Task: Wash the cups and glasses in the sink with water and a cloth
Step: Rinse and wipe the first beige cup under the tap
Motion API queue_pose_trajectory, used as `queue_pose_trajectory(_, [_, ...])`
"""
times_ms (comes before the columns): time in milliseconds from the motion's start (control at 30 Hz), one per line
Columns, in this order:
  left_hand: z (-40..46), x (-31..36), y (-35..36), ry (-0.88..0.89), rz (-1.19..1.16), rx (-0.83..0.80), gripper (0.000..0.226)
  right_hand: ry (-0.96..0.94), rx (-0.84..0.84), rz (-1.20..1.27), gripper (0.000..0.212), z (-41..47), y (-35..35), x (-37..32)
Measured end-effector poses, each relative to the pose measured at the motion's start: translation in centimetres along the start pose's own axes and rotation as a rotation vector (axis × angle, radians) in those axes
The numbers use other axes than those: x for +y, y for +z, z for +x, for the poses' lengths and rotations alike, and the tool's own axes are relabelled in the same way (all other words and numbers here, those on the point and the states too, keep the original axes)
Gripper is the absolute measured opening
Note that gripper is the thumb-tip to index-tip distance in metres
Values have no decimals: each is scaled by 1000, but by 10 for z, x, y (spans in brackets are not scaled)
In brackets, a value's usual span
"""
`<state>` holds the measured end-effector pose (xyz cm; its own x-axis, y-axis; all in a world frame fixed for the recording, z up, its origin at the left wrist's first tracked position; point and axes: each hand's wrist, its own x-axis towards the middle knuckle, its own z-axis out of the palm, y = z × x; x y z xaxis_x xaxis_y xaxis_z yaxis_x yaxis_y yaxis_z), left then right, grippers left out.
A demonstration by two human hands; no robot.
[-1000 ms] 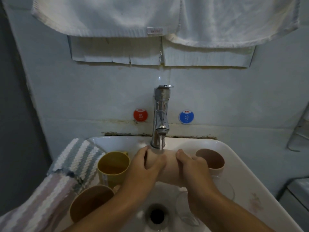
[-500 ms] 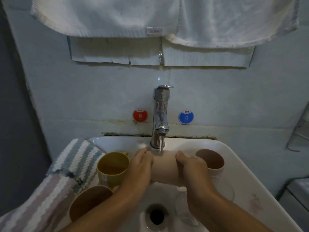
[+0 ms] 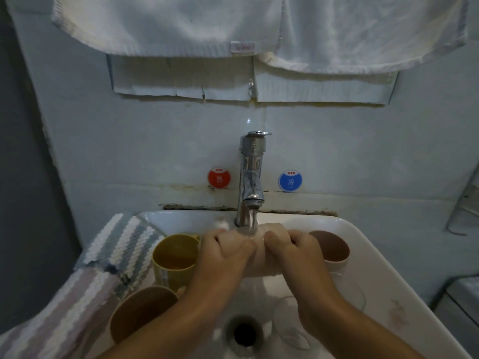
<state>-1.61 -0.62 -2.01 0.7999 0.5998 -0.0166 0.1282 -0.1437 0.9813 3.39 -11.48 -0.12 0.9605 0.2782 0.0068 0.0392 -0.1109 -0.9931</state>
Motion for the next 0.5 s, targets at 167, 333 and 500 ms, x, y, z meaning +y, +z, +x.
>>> queue_pose_trajectory(167, [-1,0,1,23,-1,-24,53,15,-56,17,20,-7,1,-3])
queue_pose_trajectory(333, [1,-4,-3,24,-83,-60,59,77,-33,33,17,-3,3,0])
queue_pose_trajectory(500, [1,0,1,-63,-247,-108,51,153,44,30,13,10,3,0])
